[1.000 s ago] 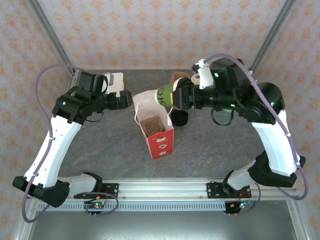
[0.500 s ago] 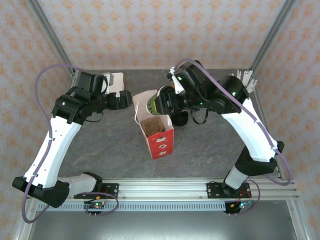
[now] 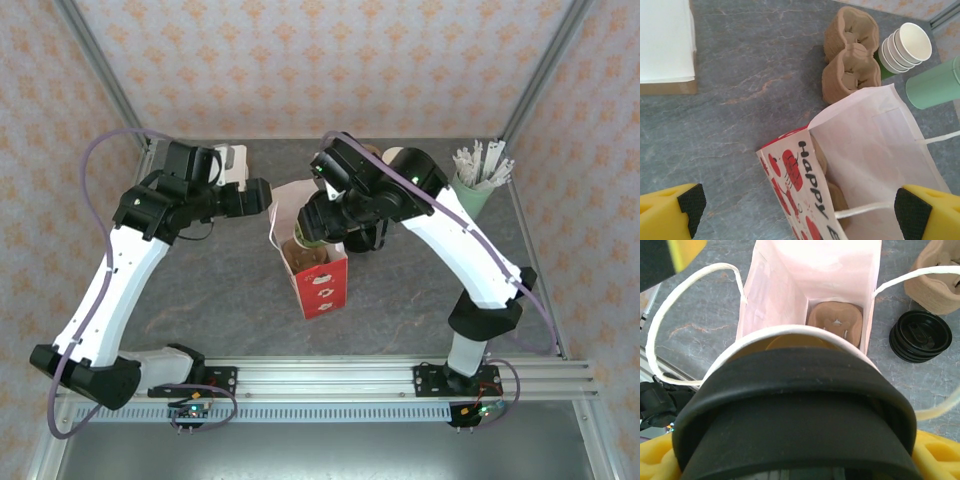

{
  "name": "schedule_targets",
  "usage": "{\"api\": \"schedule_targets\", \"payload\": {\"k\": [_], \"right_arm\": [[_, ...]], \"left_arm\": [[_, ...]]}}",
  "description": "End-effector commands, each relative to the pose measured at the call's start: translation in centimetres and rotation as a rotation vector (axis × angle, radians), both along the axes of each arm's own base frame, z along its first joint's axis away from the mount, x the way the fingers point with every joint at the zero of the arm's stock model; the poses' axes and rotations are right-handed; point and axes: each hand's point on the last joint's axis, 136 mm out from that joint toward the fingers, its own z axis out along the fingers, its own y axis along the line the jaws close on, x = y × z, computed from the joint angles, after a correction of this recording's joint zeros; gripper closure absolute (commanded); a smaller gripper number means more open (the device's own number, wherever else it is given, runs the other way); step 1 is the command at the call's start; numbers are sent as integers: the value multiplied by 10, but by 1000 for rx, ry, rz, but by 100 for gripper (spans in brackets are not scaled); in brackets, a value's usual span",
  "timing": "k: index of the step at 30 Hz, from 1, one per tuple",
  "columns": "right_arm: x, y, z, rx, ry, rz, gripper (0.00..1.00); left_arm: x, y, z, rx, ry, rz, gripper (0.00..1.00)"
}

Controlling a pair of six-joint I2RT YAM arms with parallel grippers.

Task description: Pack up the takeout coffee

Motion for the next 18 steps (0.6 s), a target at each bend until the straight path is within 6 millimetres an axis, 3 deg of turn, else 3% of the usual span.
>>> {"api": "schedule_targets", "payload": {"k": [1, 6, 12, 18], "right_arm": [[-1, -3, -6, -47, 9, -16, 29], [-1, 4, -14, -71, 19, -10, 29], [0, 6, -21, -116, 21, -12, 29], [1, 2, -29, -158, 29, -23, 30]], "left_arm": [[19, -15, 6, -56, -10, -42, 2], [30, -35, -12, -67, 80, -147, 8], [40, -43, -31, -43, 147, -205, 22], [42, -46, -39, -20, 171, -246, 45]]}}
